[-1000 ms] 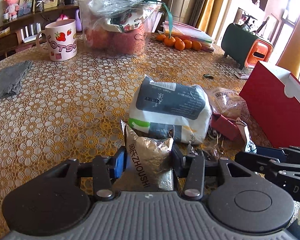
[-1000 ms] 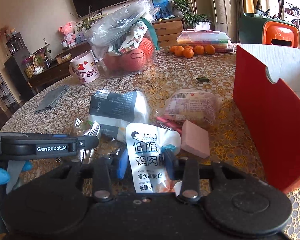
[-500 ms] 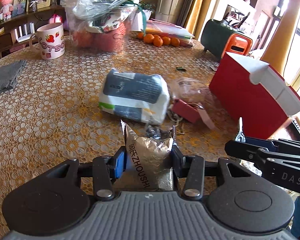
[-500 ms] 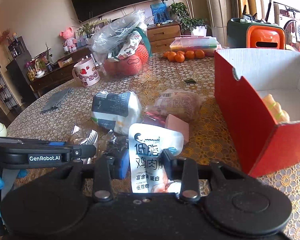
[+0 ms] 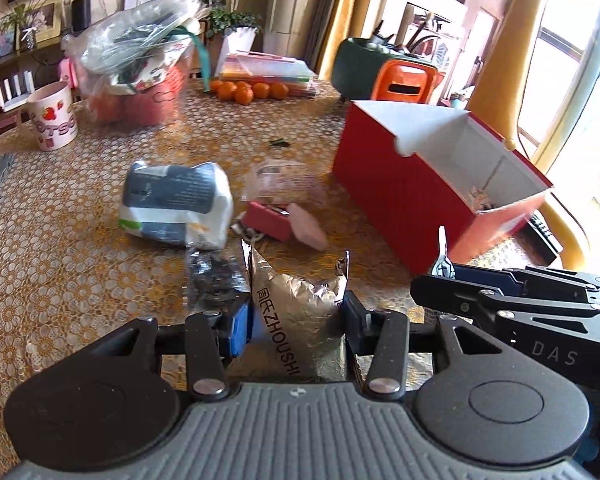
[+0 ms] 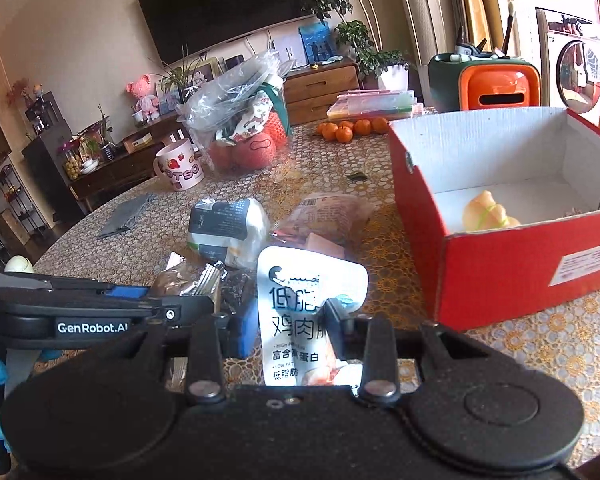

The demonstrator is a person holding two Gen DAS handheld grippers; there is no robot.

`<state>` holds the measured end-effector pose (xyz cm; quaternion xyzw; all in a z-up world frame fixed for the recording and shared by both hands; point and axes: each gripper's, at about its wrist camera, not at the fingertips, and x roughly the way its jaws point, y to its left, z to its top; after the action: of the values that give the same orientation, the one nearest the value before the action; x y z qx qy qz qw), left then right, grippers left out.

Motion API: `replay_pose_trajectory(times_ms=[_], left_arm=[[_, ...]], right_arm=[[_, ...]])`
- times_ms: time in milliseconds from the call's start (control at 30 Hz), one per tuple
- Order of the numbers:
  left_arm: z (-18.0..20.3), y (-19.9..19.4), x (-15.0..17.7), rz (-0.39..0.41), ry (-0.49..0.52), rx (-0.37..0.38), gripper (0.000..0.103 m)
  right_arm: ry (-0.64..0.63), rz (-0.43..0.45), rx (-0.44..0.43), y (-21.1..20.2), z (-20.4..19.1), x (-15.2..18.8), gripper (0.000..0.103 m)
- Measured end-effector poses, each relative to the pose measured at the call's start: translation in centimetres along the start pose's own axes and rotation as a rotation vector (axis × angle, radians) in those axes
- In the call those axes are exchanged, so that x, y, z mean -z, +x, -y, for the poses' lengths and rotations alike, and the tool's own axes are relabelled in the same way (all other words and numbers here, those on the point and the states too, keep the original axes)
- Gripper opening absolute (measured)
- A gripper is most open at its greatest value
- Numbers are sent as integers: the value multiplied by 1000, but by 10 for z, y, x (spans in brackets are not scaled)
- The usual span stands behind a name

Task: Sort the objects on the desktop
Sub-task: 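Lift and carry the silver bag and white pouch over the red shoebox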

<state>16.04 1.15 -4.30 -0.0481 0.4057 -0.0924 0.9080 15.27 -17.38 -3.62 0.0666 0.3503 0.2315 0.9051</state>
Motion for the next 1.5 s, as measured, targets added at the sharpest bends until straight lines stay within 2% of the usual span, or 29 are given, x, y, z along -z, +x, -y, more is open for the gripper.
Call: replay_pose_trajectory(times_ms=[500,933,1267,1500], left_arm=[[82,0,-16,1,119,110,45],[133,8,-48,26,221,161,45],[162,22,-85,49,292,156,45],[175,48,-114,43,330,125,45]], right_arm=[[46,56,61,-58,57,-6,35],[30,129,151,-96,105,-33,35],[11,186,189,-101,134,-71,35],[-13,196,205,-86,154,-97,35]])
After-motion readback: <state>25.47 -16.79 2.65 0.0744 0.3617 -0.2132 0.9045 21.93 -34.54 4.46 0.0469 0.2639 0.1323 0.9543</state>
